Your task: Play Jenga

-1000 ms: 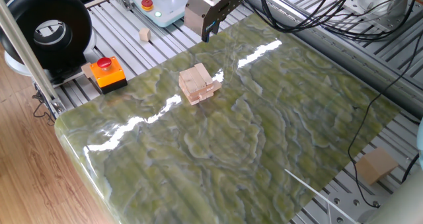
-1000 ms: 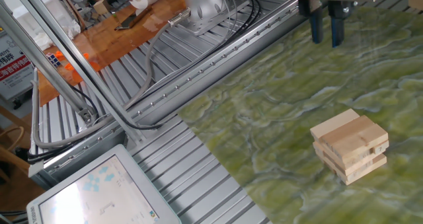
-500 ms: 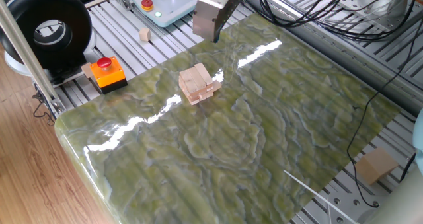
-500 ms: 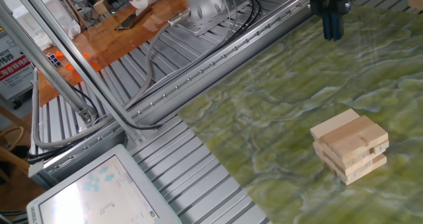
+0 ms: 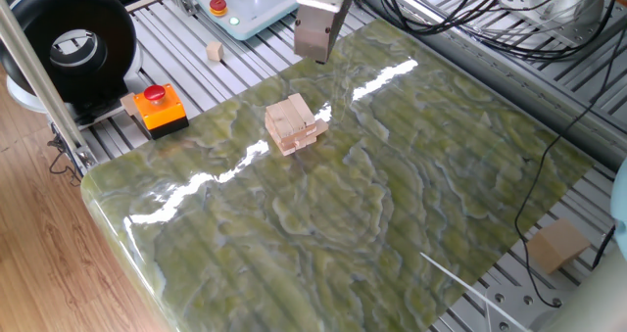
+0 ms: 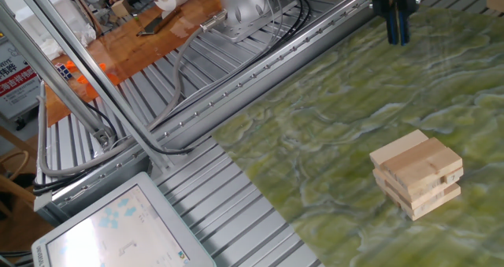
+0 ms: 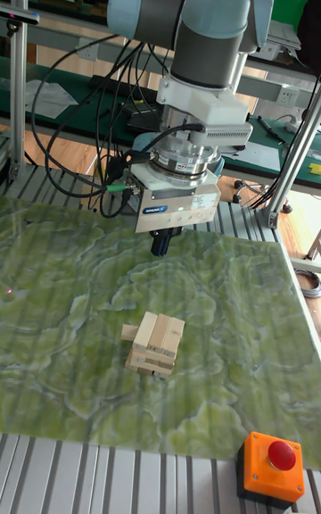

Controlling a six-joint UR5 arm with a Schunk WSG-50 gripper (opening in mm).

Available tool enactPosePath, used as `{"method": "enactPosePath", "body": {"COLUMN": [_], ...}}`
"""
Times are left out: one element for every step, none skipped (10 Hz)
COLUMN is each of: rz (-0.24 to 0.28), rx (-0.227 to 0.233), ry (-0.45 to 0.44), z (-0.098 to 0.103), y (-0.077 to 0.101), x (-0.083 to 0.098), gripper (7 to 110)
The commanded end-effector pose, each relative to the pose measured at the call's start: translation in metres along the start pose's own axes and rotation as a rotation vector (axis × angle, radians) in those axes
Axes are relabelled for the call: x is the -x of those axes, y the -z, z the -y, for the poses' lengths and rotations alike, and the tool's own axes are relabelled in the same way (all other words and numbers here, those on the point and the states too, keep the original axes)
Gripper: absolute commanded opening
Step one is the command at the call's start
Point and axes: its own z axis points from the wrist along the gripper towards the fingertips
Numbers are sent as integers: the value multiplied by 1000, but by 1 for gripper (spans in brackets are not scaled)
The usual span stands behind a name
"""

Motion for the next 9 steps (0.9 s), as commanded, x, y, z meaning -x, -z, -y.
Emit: {"method": "enactPosePath", "body": {"rz": [1,-27,-38,-39,-51,-70,-88,-79,-63], "rx": [9,-50,-47,-36,-34,-35,-58,-43,-22], "ry": [-143,-125,-101,-94,-88,-72,-38,-32,-35], "z": [-2,12,10,6,6,6,12,8,2], "y": [5,7,7,6,6,5,5,4,3], "x": [2,-6,-6,-5,-9,-14,-18,-15,-10], "gripper": [7,7,7,7,7,7,7,7,7]}}
